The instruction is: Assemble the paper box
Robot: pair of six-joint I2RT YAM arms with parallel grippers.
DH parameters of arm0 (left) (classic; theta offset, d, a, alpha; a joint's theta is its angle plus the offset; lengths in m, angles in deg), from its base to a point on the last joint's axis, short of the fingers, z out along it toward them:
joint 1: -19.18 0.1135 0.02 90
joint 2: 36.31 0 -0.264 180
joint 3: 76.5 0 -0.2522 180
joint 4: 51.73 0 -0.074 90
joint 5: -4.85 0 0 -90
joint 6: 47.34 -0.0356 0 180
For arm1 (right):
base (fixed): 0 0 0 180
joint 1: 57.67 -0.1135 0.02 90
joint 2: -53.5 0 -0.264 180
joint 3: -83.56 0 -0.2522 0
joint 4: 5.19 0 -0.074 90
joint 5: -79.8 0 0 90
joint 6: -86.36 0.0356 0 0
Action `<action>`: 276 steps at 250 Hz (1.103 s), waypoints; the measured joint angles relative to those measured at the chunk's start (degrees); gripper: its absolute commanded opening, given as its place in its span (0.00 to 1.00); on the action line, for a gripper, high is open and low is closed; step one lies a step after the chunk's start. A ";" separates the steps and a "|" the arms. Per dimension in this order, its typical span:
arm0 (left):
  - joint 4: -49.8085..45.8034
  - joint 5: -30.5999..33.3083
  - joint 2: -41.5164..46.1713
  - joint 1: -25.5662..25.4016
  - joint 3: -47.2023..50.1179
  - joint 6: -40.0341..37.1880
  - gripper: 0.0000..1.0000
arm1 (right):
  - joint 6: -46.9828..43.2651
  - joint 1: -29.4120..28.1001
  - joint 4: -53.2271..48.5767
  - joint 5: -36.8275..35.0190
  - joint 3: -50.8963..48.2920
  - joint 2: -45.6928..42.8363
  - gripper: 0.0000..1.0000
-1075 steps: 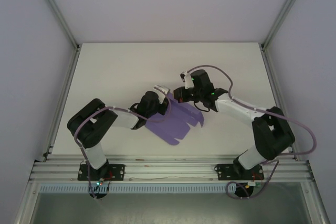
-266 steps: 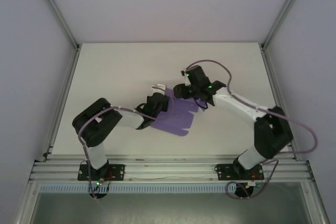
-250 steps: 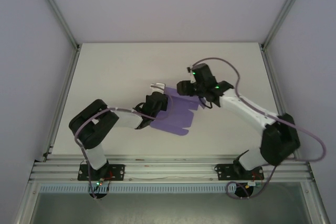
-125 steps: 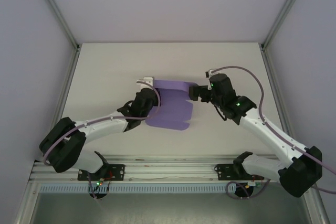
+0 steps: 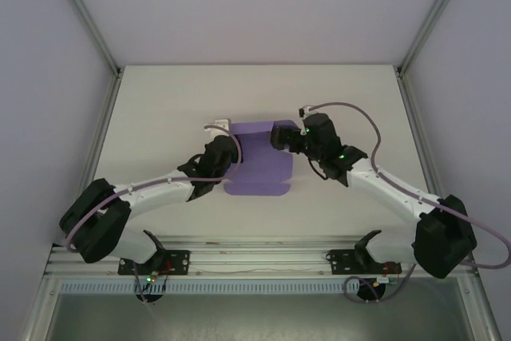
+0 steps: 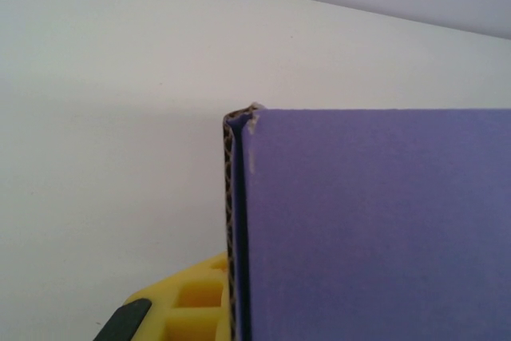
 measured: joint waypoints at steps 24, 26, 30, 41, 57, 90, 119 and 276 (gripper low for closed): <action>-0.68 1.09 -0.66 0.04 0.00 1.97 0.00 | 4.46 -4.04 3.82 -8.87 -0.79 1.92 1.00; -0.72 1.16 -0.68 0.02 0.00 2.03 0.00 | 4.79 -4.28 4.20 -9.49 -0.90 2.01 1.00; -0.83 1.29 -0.68 0.00 0.00 2.36 0.00 | 5.55 -4.90 4.85 -10.88 -1.14 2.21 1.00; -0.92 1.55 -0.68 -0.04 0.00 2.86 0.00 | 7.34 -5.99 6.51 -13.81 -1.86 2.54 1.00; -0.87 1.66 -0.66 -0.39 -0.07 3.50 0.00 | 8.98 -6.75 7.82 -17.00 -2.69 2.58 0.99; -1.05 1.95 -0.22 -1.40 -0.11 4.46 0.00 | 9.73 -6.84 7.15 -20.46 -2.91 1.73 1.00; -1.01 2.12 0.70 -1.90 -0.11 4.52 0.00 | 8.26 -7.10 4.24 -21.09 -4.35 -2.75 1.00; -6.88 4.07 2.25 -2.36 -0.79 4.96 0.00 | 5.53 -0.04 -6.73 -18.40 -14.69 -18.27 1.00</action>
